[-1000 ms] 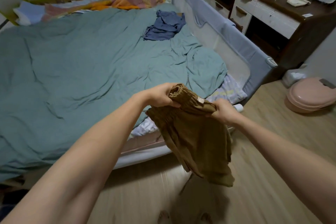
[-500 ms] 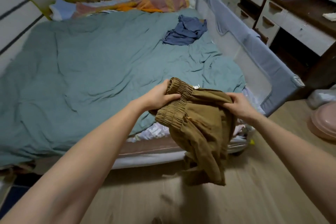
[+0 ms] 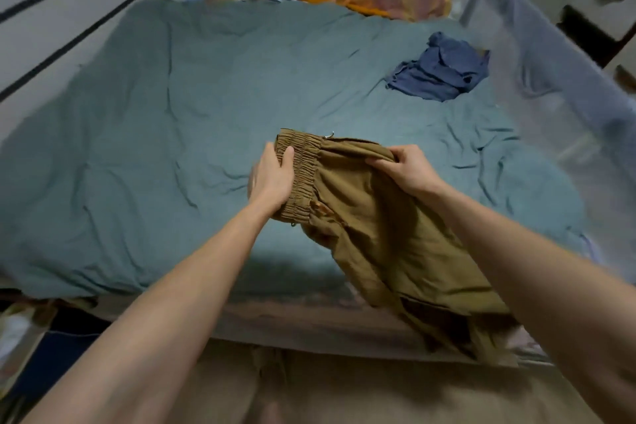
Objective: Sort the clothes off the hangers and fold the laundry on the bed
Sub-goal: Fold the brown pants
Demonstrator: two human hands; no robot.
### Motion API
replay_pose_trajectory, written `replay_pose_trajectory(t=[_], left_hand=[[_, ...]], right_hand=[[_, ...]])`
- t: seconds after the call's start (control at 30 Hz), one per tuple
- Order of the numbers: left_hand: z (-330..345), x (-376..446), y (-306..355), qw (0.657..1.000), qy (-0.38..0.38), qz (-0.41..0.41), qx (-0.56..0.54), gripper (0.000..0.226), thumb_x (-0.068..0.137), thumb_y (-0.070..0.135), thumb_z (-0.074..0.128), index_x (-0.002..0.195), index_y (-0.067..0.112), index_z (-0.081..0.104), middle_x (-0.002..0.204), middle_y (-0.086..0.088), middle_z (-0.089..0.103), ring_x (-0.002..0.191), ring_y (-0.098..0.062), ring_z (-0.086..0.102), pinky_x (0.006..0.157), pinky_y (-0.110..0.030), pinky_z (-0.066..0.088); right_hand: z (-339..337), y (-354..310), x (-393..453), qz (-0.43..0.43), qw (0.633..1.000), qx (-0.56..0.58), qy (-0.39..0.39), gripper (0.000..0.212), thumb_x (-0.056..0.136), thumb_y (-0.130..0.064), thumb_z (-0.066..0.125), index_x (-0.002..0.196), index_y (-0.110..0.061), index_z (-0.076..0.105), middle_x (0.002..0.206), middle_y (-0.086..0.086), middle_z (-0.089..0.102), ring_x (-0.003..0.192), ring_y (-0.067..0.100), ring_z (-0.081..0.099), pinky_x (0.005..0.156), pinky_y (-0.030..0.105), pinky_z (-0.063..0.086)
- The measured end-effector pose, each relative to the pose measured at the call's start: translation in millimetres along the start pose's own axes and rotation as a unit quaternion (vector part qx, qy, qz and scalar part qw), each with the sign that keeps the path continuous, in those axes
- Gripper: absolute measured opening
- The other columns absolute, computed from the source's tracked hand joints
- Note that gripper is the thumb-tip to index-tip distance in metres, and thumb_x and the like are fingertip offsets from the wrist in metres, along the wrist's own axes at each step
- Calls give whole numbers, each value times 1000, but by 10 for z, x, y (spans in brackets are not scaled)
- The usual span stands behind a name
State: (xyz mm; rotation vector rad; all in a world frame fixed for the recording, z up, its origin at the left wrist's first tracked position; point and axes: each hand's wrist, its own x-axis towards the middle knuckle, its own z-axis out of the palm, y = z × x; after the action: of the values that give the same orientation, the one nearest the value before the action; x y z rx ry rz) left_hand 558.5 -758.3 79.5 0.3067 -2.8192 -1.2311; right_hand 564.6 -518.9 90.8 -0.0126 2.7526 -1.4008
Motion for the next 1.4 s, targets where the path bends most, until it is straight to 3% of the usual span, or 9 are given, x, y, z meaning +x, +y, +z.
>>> replay_pose_trajectory(t=[0.1,0.2,0.4,0.57,0.73,0.9,1.1,1.33,1.4], left_hand=[[-370,770,-599,995,8,28,94,44,102,45,31,117,7,48,112,-22,60,104,-41,55,83,-43,43],[-737,1452,-1188,982,-2,37,185,46,102,43,33,119,4,49,102,-23,62,92,-40,58,71,-40,41],[-1166,2629,-2057,969,10,-1,245,51,102,46,32,128,5,48,106,-23,63,96,-42,60,76,-46,46],[-1368,3474,-2374,962,60,0,266,49,102,45,33,126,5,49,110,-20,64,98,-41,60,72,-44,43],[-1252,4041,-2582,973,54,-34,221,50,99,29,48,142,10,33,136,-14,47,120,-35,49,90,-49,42],[-719,3813,-2954,966,-70,-15,248,46,94,26,56,137,14,44,137,-9,44,127,-29,40,103,-44,39],[211,3154,-2749,973,-188,69,117,23,95,27,55,115,20,63,119,1,54,113,-20,49,92,-34,46],[1206,2938,-2481,966,-156,71,195,51,83,50,64,124,22,54,125,2,49,117,-18,44,93,-33,45],[1396,3012,-2547,956,-156,33,247,66,77,52,69,128,18,45,128,-2,46,122,-21,42,95,-34,44]], right_hand=[[824,-168,837,32,999,-25,-36,30,90,-35,64,87,-6,71,73,3,63,66,11,54,60,31,44],[1667,-355,1524,59,993,-38,-94,30,90,-31,64,73,-7,63,66,3,55,61,13,48,51,22,36],[2947,-738,2647,36,994,4,-103,6,92,-23,62,90,-20,68,66,-10,57,55,-8,51,52,7,35],[3555,-918,3557,29,998,21,-56,29,92,-23,63,66,-12,54,55,-7,45,49,2,41,50,19,29],[3847,-975,4248,30,999,12,-43,27,95,-25,56,70,-14,54,67,-1,52,69,17,47,59,25,30],[3831,-445,4073,111,990,-12,-83,29,98,-30,49,111,-7,62,104,3,62,98,16,55,86,28,43],[3102,407,3126,141,982,-86,-86,13,91,-9,58,102,-12,65,93,6,69,85,24,67,83,38,52],[3298,1047,2843,-29,942,-274,-192,52,77,-27,72,123,-14,51,122,5,52,112,24,50,94,34,44],[3439,1167,2997,-114,913,-353,-173,53,69,-22,72,117,-15,52,116,5,53,104,27,54,82,38,48]])
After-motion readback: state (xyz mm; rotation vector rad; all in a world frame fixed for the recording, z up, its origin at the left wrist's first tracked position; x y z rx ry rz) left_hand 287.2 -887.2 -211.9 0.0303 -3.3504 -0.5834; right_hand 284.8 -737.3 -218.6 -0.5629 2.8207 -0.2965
